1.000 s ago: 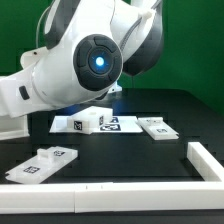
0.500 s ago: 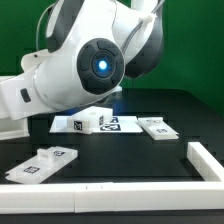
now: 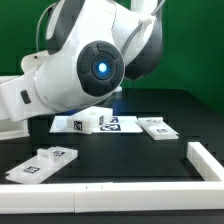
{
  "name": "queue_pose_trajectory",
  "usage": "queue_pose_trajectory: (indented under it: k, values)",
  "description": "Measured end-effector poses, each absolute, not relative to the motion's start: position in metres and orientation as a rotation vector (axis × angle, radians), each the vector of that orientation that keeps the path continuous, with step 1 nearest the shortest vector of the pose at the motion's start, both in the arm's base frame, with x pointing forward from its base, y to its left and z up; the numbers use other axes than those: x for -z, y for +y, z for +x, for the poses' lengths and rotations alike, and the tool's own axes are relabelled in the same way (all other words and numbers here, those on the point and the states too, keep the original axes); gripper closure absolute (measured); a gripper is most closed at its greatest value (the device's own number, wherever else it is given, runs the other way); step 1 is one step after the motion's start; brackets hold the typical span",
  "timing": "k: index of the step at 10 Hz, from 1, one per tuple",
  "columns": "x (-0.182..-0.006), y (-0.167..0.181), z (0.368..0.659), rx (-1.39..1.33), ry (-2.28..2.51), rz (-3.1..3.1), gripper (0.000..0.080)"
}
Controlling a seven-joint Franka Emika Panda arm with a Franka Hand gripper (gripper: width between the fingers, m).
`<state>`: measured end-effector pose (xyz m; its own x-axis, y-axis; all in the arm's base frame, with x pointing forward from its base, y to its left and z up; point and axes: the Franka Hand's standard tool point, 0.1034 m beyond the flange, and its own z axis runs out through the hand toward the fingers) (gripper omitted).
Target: Assemble cabinet
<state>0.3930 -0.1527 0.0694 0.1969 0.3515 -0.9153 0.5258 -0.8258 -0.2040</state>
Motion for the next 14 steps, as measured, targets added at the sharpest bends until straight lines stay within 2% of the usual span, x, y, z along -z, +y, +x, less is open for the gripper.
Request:
queue_pose_trajectory:
  k: [6,10,14]
  values:
    - [-0.069,-0.154,0.392,1.698,0.852,2.306,0.0004]
    - [-0.062,-0.172,0.364,1.731,0.820,2.198,0.0004]
    - [-0.058,-0.171,0.362,1.732,0.804,2.191,0.0004]
